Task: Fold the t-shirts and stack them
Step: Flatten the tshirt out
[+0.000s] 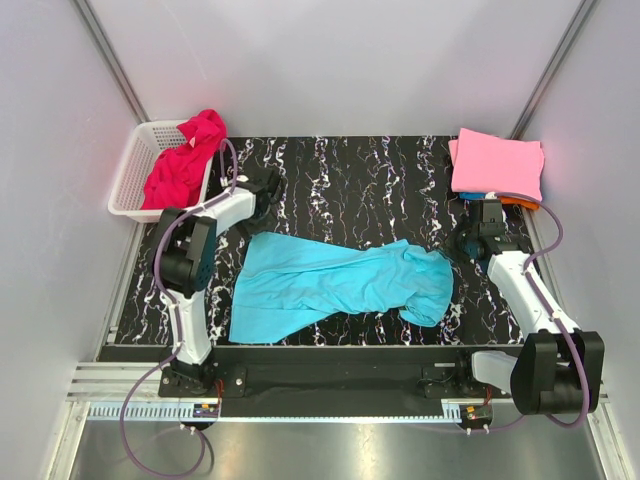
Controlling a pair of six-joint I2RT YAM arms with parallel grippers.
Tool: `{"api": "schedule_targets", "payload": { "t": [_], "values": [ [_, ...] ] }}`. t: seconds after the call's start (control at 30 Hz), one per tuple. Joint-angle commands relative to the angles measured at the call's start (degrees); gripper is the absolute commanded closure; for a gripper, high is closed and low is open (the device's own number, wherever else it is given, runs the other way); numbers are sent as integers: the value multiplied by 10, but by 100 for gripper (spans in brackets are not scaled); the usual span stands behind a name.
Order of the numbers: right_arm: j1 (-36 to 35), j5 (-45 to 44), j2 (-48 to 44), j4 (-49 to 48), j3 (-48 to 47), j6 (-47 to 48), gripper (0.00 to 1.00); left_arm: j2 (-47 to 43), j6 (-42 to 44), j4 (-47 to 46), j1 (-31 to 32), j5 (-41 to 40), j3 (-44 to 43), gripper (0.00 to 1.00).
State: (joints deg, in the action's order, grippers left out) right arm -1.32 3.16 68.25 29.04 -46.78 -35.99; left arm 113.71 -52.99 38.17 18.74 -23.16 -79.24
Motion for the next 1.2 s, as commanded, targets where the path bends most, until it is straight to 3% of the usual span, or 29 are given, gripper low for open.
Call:
{"api": "schedule_targets", "payload": {
  "t": [0.0, 0.23, 0.37, 0.6, 0.73, 0.9, 1.17],
  "values": [
    [4, 6, 0, -20, 1, 5, 100, 11, -1, 0, -3, -10, -35, 40],
    [3, 3, 4, -21, 4, 7, 100, 25, 2, 1, -9, -11, -56, 42],
    [4, 4, 3, -21, 4, 5, 100, 32, 4, 1, -11, -11, -58, 50],
    [4, 3, 0, -21, 7, 4, 100, 46, 11, 2, -13, -6, -65, 77],
    [4, 1, -1, -21, 7, 3, 100, 45, 17, 5, -14, -5, -65, 100],
    [3, -12, -10, -12, -2, 12, 100, 20, 29, 9, -15, -14, -48, 100],
    [3, -85, -43, 81, -106, 85, 100, -132, 67, 17, -16, -30, 8, 100]
  ]
}}
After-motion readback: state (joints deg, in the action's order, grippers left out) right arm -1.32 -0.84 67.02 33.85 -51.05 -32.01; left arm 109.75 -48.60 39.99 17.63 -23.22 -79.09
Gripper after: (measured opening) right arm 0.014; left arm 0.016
